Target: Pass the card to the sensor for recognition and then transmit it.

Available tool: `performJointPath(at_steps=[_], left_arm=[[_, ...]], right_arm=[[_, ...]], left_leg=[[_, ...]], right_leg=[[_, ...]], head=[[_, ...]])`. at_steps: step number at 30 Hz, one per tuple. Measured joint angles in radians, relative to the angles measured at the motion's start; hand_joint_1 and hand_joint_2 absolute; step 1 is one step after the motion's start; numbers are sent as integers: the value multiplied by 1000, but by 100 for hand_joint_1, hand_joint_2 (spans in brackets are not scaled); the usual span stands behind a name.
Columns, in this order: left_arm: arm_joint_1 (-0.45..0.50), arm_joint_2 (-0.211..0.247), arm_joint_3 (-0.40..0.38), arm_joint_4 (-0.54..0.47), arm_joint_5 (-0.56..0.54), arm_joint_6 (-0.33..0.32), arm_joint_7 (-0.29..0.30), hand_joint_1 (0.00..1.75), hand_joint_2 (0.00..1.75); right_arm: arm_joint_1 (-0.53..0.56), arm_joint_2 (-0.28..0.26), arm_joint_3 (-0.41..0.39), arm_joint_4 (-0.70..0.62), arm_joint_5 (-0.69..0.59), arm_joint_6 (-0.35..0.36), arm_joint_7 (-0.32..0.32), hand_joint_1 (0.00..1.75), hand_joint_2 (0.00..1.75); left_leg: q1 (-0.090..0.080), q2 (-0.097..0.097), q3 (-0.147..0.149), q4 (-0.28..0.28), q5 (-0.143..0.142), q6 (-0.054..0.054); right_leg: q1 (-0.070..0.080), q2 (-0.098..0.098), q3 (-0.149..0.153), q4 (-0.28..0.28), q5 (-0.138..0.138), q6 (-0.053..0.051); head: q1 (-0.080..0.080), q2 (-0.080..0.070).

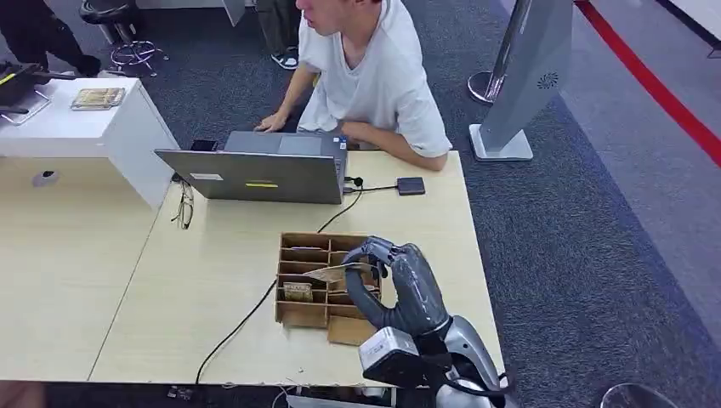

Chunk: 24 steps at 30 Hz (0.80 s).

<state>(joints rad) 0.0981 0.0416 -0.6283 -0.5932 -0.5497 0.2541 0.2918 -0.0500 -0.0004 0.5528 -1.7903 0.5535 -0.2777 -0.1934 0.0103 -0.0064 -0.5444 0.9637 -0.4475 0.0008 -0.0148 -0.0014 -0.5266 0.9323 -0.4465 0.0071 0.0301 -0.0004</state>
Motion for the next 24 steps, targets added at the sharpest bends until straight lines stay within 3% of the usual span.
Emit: performJointPath(at_steps=[8, 17, 24], left_arm=[[0, -1, 6, 0, -1, 0, -1, 0, 0], [3, -5, 31, 0, -17, 5, -31, 0, 0], [9, -10, 48, 2, -16, 20, -38, 0, 0]], right_arm=[[3, 0, 0, -1, -26, 15, -6, 175, 175], [80, -27, -44, -28, -289, 193, -72, 175, 175], [183, -74, -109, -19, -361, 239, -71, 175, 175]], left_leg=[[0, 0, 0, 0, 0, 0], [0, 0, 0, 0, 0, 0], [0, 0, 0, 0, 0, 0]], right_leg=[[0, 0, 0, 0, 0, 0], [0, 0, 0, 0, 0, 0], [0, 0, 0, 0, 0, 0]], head=[[0, 0], [0, 0], [0, 0]])
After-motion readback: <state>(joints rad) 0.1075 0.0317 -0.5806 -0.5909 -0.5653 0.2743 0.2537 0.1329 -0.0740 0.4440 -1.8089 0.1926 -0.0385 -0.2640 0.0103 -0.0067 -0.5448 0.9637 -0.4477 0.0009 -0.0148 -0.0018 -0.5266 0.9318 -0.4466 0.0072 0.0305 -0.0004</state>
